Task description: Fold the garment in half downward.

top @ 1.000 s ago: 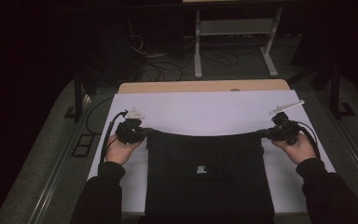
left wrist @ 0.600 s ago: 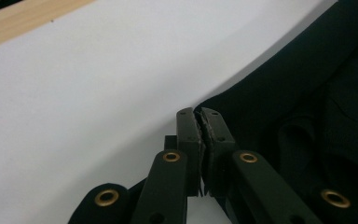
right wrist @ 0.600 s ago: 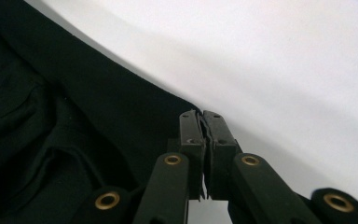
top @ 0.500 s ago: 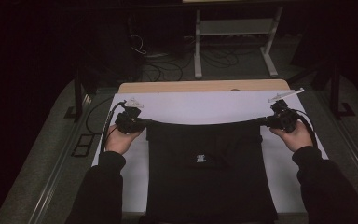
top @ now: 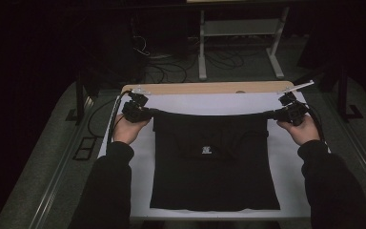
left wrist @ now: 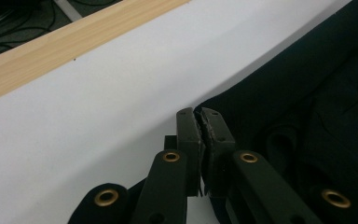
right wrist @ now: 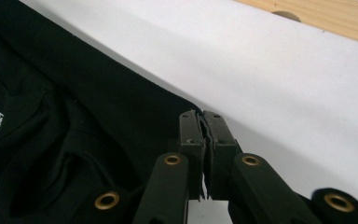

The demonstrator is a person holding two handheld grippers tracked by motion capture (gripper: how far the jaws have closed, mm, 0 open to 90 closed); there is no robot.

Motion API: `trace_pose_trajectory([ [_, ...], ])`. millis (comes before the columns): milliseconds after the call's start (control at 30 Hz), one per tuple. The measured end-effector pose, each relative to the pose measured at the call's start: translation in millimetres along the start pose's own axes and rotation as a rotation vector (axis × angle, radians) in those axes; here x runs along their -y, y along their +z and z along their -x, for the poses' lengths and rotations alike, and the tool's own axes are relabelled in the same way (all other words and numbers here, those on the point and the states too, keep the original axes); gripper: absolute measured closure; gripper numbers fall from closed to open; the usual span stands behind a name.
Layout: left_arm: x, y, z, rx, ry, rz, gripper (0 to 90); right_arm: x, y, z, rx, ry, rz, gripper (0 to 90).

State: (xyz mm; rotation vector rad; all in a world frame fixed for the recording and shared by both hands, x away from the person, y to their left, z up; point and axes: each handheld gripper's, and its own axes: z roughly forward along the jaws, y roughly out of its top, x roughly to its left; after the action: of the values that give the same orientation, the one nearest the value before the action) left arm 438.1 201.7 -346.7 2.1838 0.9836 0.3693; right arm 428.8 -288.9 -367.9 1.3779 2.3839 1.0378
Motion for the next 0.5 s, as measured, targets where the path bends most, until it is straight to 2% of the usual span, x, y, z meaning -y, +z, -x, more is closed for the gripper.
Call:
trace_pose_trajectory([
  [133,-1.6,3.4,-4.1,0.013,-0.009,0.011,85.7,-3.8,2.4,3.5,0.011,0.002,0.006,86.1],
  [233,-1.2,10.3,-9.1,0.008,-0.024,0.001,85.7,-6.7,6.1,4.6,0.018,0.006,0.007,86.1],
  [400,-1.5,17.7,-14.2,0.000,-0.025,-0.009,85.7,-9.8,15.2,6.4,0.030,0.009,0.009,86.1],
  [500,-1.8,21.7,-18.5,0.021,-0.031,-0.009,85.6,-11.7,20.3,9.5,0.037,0.020,0.015,86.0],
])
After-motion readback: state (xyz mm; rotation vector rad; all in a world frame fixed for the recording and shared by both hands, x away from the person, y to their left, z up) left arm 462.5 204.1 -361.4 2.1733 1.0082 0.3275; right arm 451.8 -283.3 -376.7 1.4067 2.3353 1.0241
